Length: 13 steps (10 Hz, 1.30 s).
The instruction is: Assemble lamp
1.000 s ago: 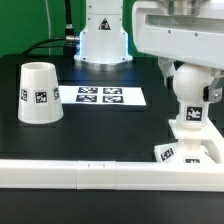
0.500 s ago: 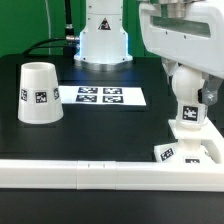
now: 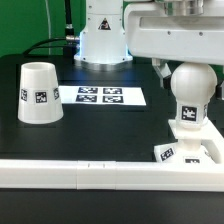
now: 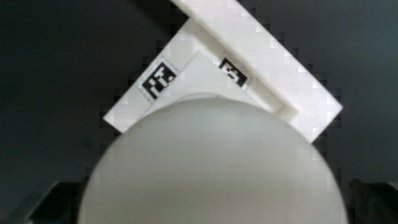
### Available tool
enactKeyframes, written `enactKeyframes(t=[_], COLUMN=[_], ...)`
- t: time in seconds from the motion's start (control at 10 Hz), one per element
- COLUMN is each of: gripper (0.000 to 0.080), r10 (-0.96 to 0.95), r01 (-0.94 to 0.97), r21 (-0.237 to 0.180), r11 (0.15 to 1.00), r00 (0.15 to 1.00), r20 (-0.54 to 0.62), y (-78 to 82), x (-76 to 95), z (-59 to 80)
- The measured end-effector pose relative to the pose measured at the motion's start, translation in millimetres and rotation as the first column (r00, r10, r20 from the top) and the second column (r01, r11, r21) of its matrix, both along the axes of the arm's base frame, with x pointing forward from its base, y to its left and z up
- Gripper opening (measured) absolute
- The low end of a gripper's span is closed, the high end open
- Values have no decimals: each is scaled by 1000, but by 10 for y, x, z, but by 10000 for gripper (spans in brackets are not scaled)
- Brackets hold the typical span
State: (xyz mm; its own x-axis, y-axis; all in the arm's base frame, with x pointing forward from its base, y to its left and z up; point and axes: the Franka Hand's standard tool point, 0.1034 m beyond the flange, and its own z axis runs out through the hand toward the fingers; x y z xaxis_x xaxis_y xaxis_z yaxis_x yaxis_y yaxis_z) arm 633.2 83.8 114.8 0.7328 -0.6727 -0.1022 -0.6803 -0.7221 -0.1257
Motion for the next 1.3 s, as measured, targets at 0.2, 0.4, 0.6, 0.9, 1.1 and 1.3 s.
enactKeyframes(t=[0.2,0.4,0.6,0.9,1.1,1.3], gripper=[699,699,699,699,699,699], r10=[193,346,454,627,782,872], r01=[-193,-345,-454,-626,-774,-862], r21=[-5,-16,-26,-47,-112,-133], r11=[981,938,891,779,624,488], r00=[981,936,887,772,614,478], r20=[33,62,78,104,110,105], y=[4,3,-3,-14,0,-4], x=[2,11,10,9,18,-6], z=[5,13,4,-3,-15,-31])
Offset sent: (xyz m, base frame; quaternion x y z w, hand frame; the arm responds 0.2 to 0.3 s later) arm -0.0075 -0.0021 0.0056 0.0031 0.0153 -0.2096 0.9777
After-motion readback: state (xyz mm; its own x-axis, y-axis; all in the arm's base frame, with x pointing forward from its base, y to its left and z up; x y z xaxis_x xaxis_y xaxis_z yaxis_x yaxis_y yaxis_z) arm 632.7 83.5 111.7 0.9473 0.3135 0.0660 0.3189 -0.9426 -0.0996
